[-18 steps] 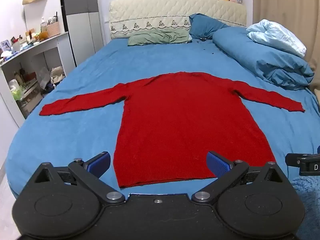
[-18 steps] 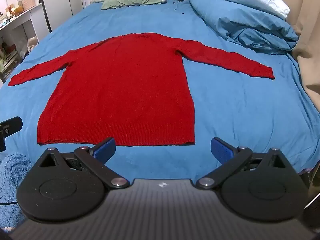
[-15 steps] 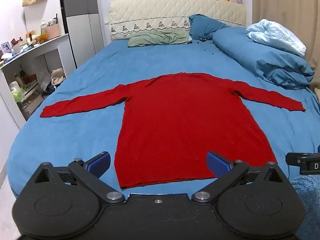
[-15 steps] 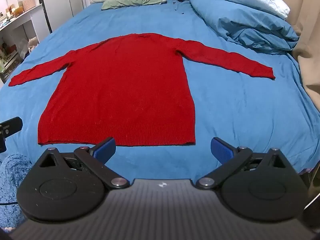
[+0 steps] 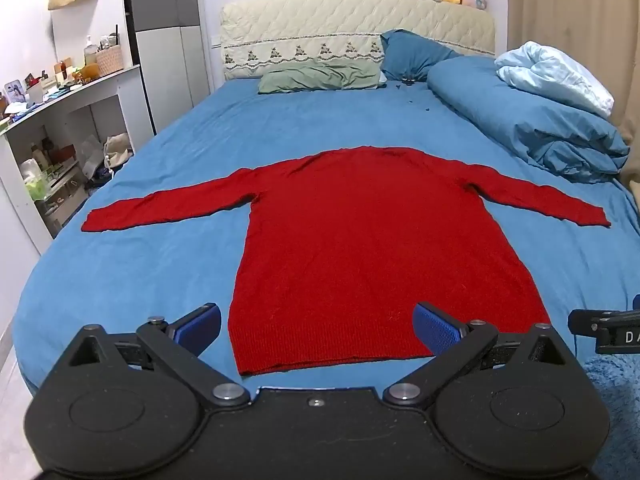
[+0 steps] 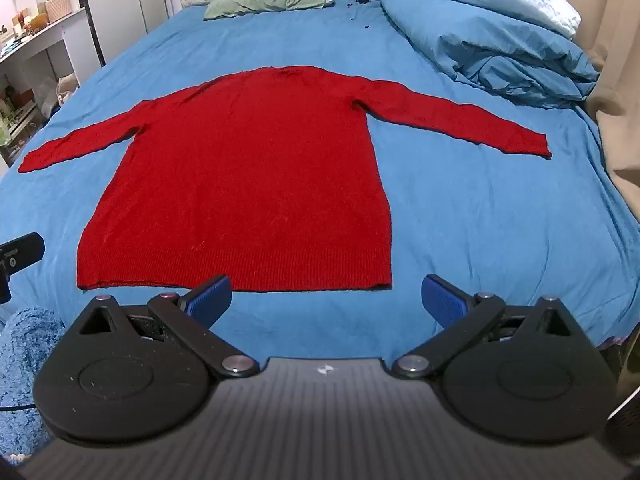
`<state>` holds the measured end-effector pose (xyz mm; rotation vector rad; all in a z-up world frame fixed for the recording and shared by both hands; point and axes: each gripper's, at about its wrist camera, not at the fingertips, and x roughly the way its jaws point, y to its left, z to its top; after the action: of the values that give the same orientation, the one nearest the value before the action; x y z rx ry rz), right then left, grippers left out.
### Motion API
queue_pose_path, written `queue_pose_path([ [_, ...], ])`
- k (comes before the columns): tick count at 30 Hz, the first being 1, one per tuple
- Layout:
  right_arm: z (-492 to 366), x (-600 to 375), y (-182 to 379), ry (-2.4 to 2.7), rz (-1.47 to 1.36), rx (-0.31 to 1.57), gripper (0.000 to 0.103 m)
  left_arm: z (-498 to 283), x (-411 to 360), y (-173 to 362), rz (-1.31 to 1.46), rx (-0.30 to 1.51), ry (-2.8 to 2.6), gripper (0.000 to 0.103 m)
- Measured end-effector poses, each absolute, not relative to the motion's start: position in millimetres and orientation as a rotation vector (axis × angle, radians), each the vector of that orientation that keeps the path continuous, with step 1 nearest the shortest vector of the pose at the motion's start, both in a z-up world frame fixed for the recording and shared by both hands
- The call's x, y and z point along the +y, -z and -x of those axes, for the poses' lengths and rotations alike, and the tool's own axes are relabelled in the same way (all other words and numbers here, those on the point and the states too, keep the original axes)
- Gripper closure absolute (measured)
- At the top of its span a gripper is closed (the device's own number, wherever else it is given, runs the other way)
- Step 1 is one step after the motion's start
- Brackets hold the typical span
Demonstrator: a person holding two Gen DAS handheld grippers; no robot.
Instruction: Fold small clothes
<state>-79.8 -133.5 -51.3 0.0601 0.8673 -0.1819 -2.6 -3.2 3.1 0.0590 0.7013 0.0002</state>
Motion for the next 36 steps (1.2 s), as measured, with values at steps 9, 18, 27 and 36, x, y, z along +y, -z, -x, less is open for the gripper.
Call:
queue_pose_path([
  [9,77.1,-133.8,53.8,0.178,-0.058,0.870,0.000,1.1,-2.1,-2.5,-0.056,0.707,-0.002,0.000],
  [18,78.1,-135.7,52.0,0.174,-0.061,0.868,0.000,1.3,-1.6,-2.5,-0.056,0.705,-0.004,0.000],
  [27,78.0,-135.4,51.7,0.175,-0.059,0.867,0.000,1.0,-1.4,-1.8,-0.054,0.704,-0.008,0.000],
  [36,78.0,-135.1,52.0,0.174,-0.058,0.867,0.000,1.2,-1.4,-2.4,-0.052,0.703,-0.008,0.000],
])
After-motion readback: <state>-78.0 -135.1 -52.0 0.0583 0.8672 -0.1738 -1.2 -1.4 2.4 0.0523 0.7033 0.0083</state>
